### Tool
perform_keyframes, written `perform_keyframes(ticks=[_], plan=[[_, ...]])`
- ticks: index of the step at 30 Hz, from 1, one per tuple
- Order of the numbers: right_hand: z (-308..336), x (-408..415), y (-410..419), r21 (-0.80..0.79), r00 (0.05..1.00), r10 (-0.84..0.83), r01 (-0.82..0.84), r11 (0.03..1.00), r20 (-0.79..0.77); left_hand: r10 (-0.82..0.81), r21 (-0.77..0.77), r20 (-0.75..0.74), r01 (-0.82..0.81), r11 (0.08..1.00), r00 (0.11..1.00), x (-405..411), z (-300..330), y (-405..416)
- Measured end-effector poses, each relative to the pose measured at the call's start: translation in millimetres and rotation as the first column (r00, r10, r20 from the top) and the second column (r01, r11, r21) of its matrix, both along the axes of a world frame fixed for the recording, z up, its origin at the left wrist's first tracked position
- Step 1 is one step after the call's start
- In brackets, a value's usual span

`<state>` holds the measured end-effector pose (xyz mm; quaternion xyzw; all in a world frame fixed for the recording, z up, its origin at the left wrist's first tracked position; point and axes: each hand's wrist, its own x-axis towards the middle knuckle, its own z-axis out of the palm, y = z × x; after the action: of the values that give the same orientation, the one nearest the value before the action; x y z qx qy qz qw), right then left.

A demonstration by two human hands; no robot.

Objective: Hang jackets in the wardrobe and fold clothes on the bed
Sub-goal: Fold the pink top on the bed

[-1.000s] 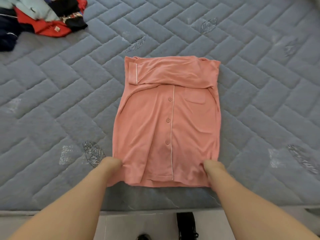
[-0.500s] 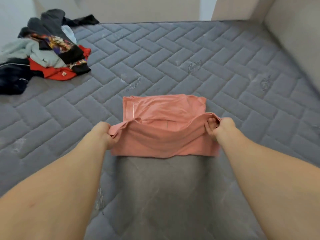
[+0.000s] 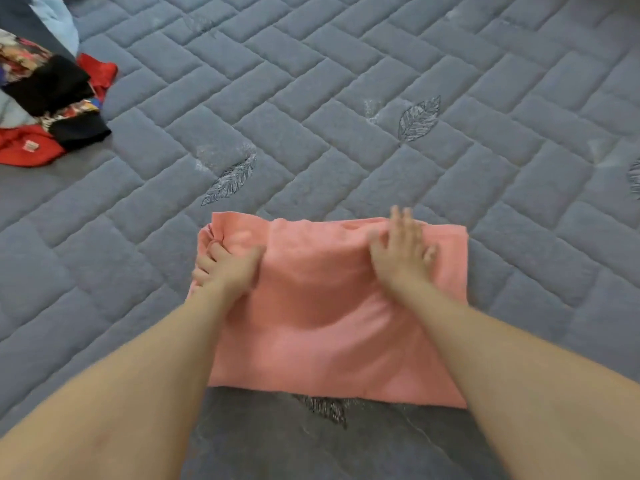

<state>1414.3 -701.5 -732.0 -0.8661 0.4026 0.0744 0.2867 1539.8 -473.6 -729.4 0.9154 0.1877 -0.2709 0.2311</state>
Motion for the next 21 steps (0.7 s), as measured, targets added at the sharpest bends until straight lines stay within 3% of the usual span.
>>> perform_keyframes(ticks=[2, 6, 11, 21], plan=[[-26, 0, 15, -0.160, 0.967, 0.219, -0.238, 0.958, -0.130, -0.095, 0.150, 0.103, 0.079, 0.985, 0.990, -9, -26, -9], [-48, 6, 16, -0.396, 0.978, 0.176, -0.208, 0.895, -0.115, -0.205, 0.342, 0.323, 0.088, 0.936, 0.924, -11, -58, -13], [-57, 9, 18, -0.469, 0.982, 0.185, -0.186, 0.863, -0.050, -0.160, 0.338, 0.411, 0.012, 0.941, 0.898, -7, -63, -20], [-50, 14, 22, -0.466, 0.975, 0.177, -0.220, 0.857, -0.133, -0.140, 0.284, 0.366, 0.033, 0.958, 0.920, -1, -63, -19]])
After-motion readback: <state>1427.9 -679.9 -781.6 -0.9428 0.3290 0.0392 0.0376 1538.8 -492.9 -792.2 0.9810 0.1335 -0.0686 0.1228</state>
